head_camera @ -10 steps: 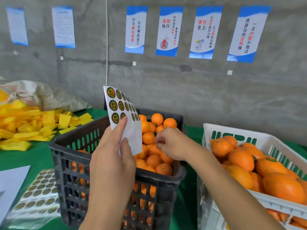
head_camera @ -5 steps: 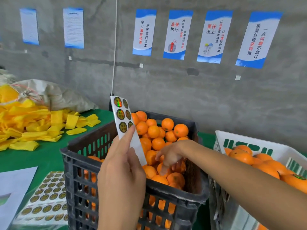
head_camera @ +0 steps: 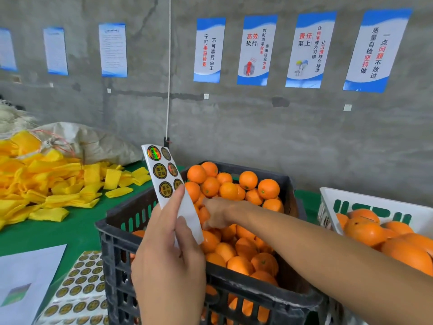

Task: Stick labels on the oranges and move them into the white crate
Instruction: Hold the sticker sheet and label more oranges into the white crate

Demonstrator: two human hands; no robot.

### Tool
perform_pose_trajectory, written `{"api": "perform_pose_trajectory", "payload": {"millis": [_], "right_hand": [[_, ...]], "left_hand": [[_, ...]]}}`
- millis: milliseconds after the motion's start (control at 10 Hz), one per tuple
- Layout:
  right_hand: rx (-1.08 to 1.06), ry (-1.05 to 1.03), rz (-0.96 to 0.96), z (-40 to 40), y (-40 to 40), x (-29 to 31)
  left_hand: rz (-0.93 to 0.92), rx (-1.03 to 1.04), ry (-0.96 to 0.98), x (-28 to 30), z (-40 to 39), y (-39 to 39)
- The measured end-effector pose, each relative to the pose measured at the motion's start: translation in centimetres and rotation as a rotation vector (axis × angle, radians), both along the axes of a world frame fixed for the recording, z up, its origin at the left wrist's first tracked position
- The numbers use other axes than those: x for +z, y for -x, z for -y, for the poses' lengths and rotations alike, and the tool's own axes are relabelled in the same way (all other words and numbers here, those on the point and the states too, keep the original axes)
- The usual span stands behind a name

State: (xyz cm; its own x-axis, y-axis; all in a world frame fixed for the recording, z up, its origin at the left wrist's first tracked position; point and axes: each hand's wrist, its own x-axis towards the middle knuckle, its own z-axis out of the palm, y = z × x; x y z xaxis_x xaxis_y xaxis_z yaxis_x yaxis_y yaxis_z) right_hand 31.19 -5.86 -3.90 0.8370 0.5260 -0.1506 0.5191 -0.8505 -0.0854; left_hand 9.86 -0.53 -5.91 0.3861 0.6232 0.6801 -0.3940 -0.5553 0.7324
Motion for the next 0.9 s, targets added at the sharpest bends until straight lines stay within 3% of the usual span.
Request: {"api": "perform_pose_trajectory", "payload": {"millis": [200,300,600,700,900], "right_hand": [[-0.056,-0.106,0.031,0.7,0.7,1.4],[-0.073,-0.193,0.134,1.5,2.4,3.8],[-0.115,-1.123,0.283,12.1,15.6,8.1],[-0.117,-1.291,0.368,15.3,20.9,8.0],[-0.158,-1.681,0.531,19.7,28.0,5.3]], "left_hand": [[0.026,-0.072,0.043,0.2,0.2,0.1],[0.021,-0.146,0.093,0.5,0.5,0.3],[0.148,-0.392,0.227,2.3,4.1,2.0],[0.159,-0.659,0.289,3.3,6.0,3.5],[0.134,-0.949,0.166,3.3,10.8,6.1]]}}
